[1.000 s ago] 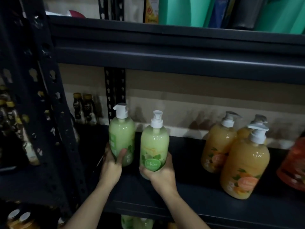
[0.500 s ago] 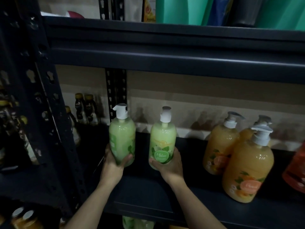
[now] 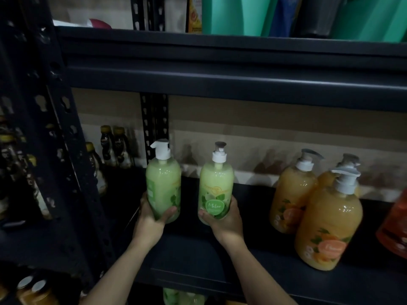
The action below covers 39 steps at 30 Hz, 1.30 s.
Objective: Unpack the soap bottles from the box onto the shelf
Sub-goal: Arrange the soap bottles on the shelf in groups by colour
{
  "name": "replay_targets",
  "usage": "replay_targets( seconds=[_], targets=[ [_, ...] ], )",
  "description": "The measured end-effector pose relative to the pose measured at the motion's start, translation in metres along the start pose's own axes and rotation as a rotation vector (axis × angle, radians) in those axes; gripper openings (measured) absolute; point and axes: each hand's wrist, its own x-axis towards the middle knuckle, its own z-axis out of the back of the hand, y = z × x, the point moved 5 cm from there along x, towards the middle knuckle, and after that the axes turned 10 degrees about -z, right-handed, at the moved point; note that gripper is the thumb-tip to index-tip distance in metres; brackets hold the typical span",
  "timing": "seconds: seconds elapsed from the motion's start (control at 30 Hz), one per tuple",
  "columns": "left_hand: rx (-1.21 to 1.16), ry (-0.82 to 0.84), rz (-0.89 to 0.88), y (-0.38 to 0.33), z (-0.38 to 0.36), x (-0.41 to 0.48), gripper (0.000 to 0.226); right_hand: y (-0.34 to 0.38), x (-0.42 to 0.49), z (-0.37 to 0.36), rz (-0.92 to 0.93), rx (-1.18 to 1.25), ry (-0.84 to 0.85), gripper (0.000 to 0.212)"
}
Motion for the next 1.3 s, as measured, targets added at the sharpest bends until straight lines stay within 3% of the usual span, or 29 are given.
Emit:
replay_targets(
  seconds=[0.17, 0.33, 0.6, 0.8, 0.97, 1.07, 1.3],
  targets=[
    [-0.04, 0.062, -0.026, -0.005, -0.01, 0.004, 0.116, -0.004, 0.003, -0.003, 0.012, 0.021, 0.013, 0.078],
    [-0.118, 0.106, -0.049, -0.011, -0.029, 0.008, 0.088, -0.007, 0.005, -0.004, 0.027, 0.052, 0.016, 0.073],
    [-0.21, 0.15, -0.018, -0.014, -0.041, 0.006, 0.083, -0.011, 0.008, -0.005, 0.027, 0.052, 0.021, 0.076],
    [-0.075, -0.003, -0.031, -0.025, -0.033, 0.003, 0.12, -0.007, 0.008, -0.004, 0.063, 0.081, 0.043, 0.068],
    [0.008, -0.046, -0.007, -0.034, -0.036, 0.002, 0.127, -0.02, 0.02, -0.006, 0.07, 0.017, 0.024, 0.08],
    [-0.003, -0.007, 0.003, -0.03, -0.033, 0.006, 0.126, -0.031, 0.029, -0.01, 0.066, -0.059, 0.002, 0.091],
    [-0.137, 0.214, 0.039, -0.017, -0.022, 0.034, 0.102, -0.035, 0.034, -0.01, 0.081, -0.091, -0.011, 0.084]
  ],
)
